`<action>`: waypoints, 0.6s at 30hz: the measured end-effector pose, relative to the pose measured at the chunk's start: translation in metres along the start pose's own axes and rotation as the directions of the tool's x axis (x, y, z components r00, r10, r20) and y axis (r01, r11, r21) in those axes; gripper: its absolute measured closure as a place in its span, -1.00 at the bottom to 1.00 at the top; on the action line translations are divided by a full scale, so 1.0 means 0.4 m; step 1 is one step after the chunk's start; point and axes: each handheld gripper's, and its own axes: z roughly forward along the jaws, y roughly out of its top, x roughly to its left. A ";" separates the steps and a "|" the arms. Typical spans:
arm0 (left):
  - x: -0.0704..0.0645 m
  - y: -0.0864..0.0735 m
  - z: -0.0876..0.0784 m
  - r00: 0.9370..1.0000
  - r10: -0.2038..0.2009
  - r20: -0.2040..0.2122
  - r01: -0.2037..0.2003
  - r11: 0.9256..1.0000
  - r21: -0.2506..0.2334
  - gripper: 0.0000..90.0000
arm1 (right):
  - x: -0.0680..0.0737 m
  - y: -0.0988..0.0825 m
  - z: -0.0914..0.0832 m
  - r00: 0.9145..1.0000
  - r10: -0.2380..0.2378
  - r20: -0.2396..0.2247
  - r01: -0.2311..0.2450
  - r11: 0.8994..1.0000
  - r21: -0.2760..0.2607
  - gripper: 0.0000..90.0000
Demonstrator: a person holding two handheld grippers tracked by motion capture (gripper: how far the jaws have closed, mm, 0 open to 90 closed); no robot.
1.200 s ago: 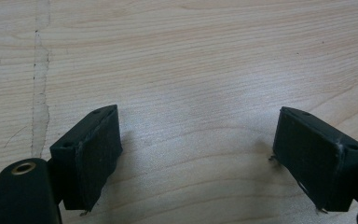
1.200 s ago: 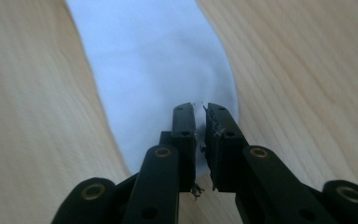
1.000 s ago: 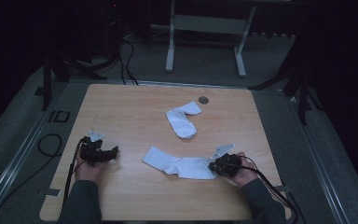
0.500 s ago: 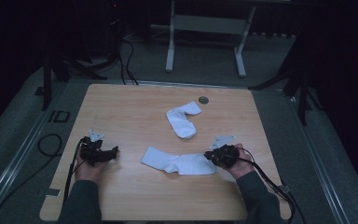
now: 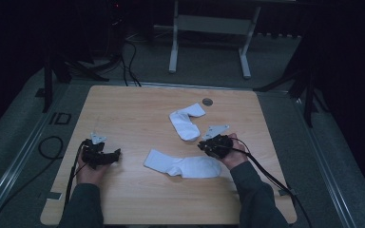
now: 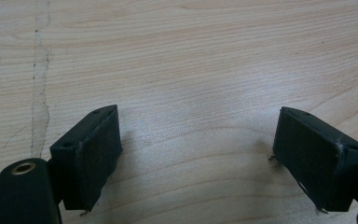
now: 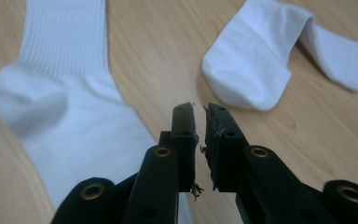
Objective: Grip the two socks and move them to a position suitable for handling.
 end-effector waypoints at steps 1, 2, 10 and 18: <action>0.000 0.000 0.000 1.000 0.000 0.001 0.000 1.000 0.001 -0.66 | -0.004 0.006 0.001 1.000 0.003 -0.001 -0.003 1.000 -0.009 0.79; -0.001 0.000 0.001 1.000 -0.001 0.001 0.001 1.000 -0.001 -0.66 | -0.007 0.009 0.003 1.000 0.010 -0.005 -0.011 1.000 -0.019 0.77; -0.001 0.001 0.001 1.000 0.000 0.001 0.000 1.000 -0.003 -0.66 | -0.031 0.050 0.028 1.000 0.022 0.006 -0.021 0.999 -0.033 0.61; -0.001 0.001 0.001 1.000 0.002 0.002 -0.002 1.000 0.000 -0.66 | -0.063 0.084 0.072 0.999 0.042 0.008 -0.042 0.999 -0.028 0.60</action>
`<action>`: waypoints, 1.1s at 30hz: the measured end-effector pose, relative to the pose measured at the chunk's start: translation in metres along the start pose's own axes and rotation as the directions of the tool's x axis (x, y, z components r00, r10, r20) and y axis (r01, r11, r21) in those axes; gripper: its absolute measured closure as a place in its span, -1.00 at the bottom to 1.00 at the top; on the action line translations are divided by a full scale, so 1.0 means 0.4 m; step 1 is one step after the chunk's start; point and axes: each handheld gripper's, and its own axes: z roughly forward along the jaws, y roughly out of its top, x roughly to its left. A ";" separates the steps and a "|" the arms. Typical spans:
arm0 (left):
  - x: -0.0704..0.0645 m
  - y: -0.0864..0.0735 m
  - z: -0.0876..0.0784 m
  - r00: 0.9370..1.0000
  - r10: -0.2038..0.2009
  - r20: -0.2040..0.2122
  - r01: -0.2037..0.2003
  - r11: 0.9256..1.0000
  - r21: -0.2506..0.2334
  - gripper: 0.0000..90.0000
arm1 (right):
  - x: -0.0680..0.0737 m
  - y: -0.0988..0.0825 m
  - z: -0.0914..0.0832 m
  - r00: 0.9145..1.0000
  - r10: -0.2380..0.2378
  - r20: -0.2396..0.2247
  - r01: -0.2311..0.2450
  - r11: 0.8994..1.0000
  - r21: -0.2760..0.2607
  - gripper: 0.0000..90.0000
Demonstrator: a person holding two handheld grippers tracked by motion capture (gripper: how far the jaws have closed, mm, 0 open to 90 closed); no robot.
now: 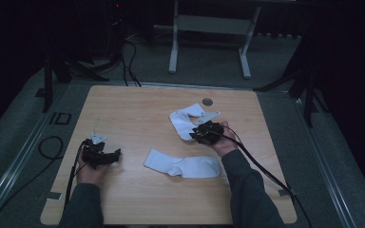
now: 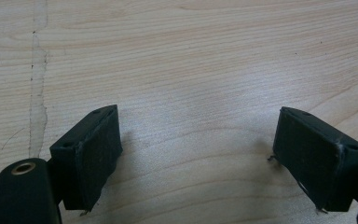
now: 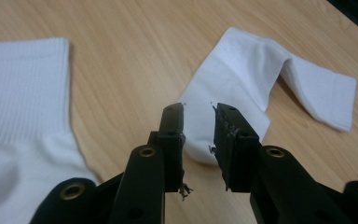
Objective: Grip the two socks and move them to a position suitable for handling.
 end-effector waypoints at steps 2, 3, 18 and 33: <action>0.000 0.000 0.000 1.000 0.000 0.000 0.000 1.000 0.000 -0.66 | -0.007 0.002 0.005 1.000 0.007 -0.005 -0.007 1.000 -0.007 0.60; 0.000 0.000 0.000 1.000 0.000 0.000 0.000 1.000 0.000 -0.66 | -0.007 0.002 0.005 1.000 0.007 -0.005 -0.007 1.000 -0.007 0.57; 0.000 0.000 0.000 1.000 0.000 0.000 0.000 1.000 0.000 -0.66 | -0.012 -0.001 0.094 0.998 0.006 -0.070 0.001 0.995 0.098 0.30; 0.000 0.000 0.000 1.000 0.000 0.000 0.000 1.000 0.000 -0.66 | -0.002 -0.017 0.094 0.998 -0.013 -0.061 0.022 0.988 0.153 0.98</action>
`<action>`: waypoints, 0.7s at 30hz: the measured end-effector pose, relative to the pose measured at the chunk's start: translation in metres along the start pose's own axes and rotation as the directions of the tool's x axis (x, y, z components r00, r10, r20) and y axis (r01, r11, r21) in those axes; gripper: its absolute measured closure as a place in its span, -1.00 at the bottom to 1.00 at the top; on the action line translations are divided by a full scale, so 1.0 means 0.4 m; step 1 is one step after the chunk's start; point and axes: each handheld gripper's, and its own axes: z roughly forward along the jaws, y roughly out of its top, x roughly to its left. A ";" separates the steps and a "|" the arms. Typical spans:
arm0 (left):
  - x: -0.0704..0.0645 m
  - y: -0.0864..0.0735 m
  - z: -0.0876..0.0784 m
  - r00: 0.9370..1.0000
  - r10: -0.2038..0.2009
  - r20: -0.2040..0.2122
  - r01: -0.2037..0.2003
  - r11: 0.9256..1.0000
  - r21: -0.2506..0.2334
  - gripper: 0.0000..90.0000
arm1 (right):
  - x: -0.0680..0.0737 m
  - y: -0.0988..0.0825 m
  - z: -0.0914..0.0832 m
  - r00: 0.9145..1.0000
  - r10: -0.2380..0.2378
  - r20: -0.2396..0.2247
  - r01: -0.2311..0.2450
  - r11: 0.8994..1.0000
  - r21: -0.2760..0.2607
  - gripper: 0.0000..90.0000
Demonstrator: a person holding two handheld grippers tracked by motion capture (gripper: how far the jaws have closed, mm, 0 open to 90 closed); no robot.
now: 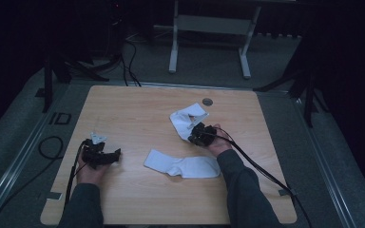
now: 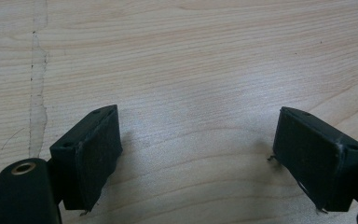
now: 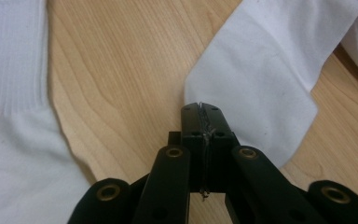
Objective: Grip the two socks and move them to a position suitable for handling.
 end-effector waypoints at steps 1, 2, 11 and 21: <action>0.000 0.000 0.000 1.000 0.000 0.000 0.000 1.000 0.000 -0.66 | 0.000 -0.002 -0.002 1.000 0.001 0.001 -0.001 1.000 0.000 0.97; 0.000 0.000 0.000 1.000 0.000 0.000 0.000 1.000 0.000 -0.66 | 0.000 -0.005 -0.005 1.000 0.001 0.003 -0.001 1.000 -0.001 0.97; 0.000 0.000 0.000 1.000 0.000 0.001 0.000 1.000 0.000 -0.66 | 0.002 -0.021 -0.034 1.000 0.003 0.006 -0.003 1.000 -0.014 0.97; 0.000 0.000 0.000 1.000 0.001 0.002 -0.001 1.000 -0.001 -0.66 | 0.018 -0.045 -0.061 1.000 -0.009 0.009 0.009 1.000 0.005 0.97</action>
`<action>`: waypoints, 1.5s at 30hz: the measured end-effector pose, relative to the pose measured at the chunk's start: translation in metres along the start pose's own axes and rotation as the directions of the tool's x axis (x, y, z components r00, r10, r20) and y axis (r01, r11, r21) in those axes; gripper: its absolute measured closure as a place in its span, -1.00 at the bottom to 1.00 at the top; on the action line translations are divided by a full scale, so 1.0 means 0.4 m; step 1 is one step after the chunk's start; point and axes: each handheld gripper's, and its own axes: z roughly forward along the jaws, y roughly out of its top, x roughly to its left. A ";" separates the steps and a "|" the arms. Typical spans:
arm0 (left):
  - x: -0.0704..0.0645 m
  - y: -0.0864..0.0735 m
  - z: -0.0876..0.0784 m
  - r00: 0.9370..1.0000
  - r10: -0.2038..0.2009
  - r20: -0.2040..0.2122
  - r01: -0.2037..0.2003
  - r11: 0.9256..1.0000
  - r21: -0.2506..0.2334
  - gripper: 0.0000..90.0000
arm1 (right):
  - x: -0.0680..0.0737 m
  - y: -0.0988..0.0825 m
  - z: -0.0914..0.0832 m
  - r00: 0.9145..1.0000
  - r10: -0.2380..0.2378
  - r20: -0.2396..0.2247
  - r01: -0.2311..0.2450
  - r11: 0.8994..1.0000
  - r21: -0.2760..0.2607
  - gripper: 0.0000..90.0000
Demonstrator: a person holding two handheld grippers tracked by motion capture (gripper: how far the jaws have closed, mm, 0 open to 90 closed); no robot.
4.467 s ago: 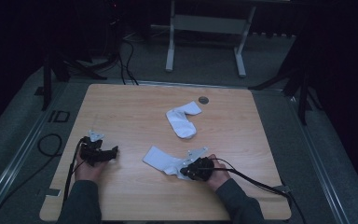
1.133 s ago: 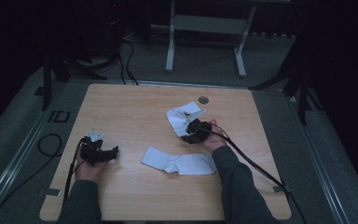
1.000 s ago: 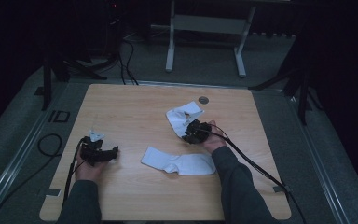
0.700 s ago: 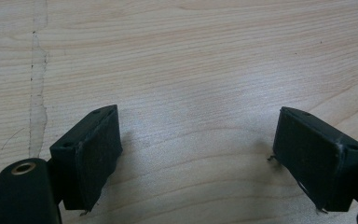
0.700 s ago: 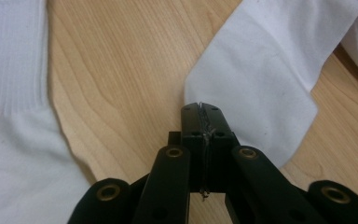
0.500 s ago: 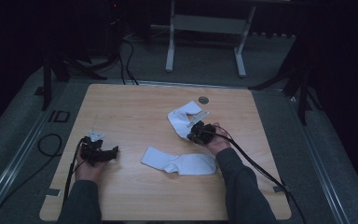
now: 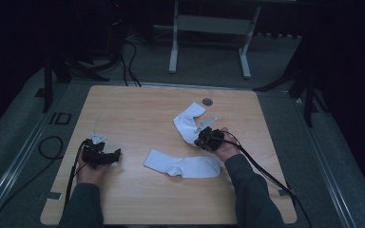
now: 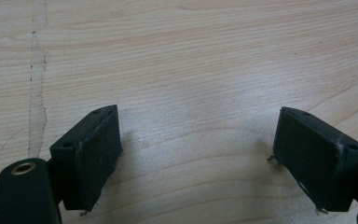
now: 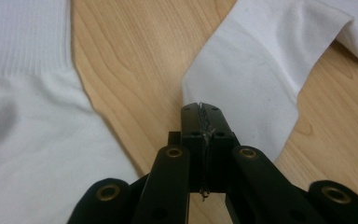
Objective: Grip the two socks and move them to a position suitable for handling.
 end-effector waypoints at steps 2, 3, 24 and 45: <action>0.000 0.000 0.000 1.000 0.000 0.000 0.000 1.000 -0.002 -0.66 | 0.000 -0.006 -0.004 1.000 0.008 -0.001 -0.008 1.000 -0.003 0.97; 0.000 0.000 0.001 1.000 0.000 0.000 0.000 1.000 -0.002 -0.66 | -0.001 -0.010 -0.007 1.000 0.013 -0.001 -0.013 1.000 -0.007 0.97; 0.000 0.000 0.001 1.000 0.001 0.002 -0.001 1.000 0.000 -0.66 | 0.015 -0.048 -0.047 1.000 0.003 0.015 -0.003 1.000 0.012 0.97; -0.001 0.000 0.001 1.000 0.001 0.002 -0.001 1.000 0.000 -0.66 | -0.012 -0.169 -0.114 0.996 0.076 0.055 -0.078 0.997 0.026 0.96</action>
